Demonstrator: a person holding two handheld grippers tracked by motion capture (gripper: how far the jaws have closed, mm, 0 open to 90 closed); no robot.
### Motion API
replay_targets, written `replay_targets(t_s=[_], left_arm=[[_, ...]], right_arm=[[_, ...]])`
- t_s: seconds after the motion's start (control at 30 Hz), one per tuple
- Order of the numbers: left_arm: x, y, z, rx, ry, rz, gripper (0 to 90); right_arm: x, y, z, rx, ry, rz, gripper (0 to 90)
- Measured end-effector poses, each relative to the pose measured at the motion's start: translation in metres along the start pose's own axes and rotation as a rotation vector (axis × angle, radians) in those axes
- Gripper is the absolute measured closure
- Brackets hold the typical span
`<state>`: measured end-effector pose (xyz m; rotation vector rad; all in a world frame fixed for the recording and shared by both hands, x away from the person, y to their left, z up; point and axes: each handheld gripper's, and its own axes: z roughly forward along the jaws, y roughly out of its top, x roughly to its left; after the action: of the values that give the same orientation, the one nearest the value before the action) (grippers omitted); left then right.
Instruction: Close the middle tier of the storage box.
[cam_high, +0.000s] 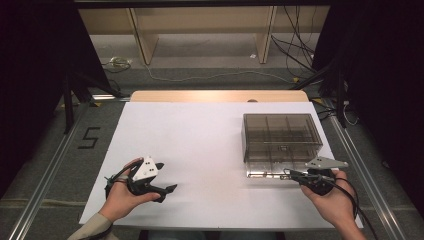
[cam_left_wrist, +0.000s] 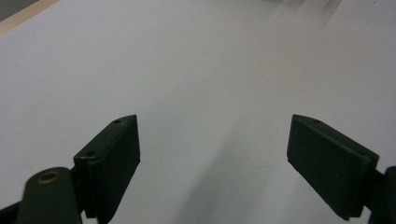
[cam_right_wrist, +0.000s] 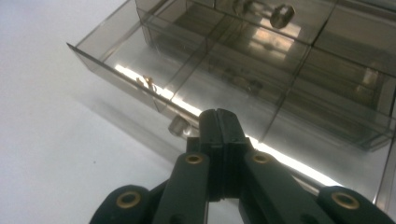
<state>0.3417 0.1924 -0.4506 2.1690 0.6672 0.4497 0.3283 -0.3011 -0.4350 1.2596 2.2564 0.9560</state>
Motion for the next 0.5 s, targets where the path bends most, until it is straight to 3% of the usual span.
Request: replay_targets(t_s=[0.2, 0.5], left_arm=[[-0.0003, 0.0004, 0.0005, 0.0, -0.002, 0.002, 17.3], [-0.0001, 0.0009, 0.0012, -0.003, -0.002, 0.004, 17.3]], right_arm=[[-0.0001, -0.0049, 0.0027, 0.054, 0.002, -0.004, 90.0], [-0.0032, -0.0082, 0.005, 0.082, -0.011, 0.0, 90.0]])
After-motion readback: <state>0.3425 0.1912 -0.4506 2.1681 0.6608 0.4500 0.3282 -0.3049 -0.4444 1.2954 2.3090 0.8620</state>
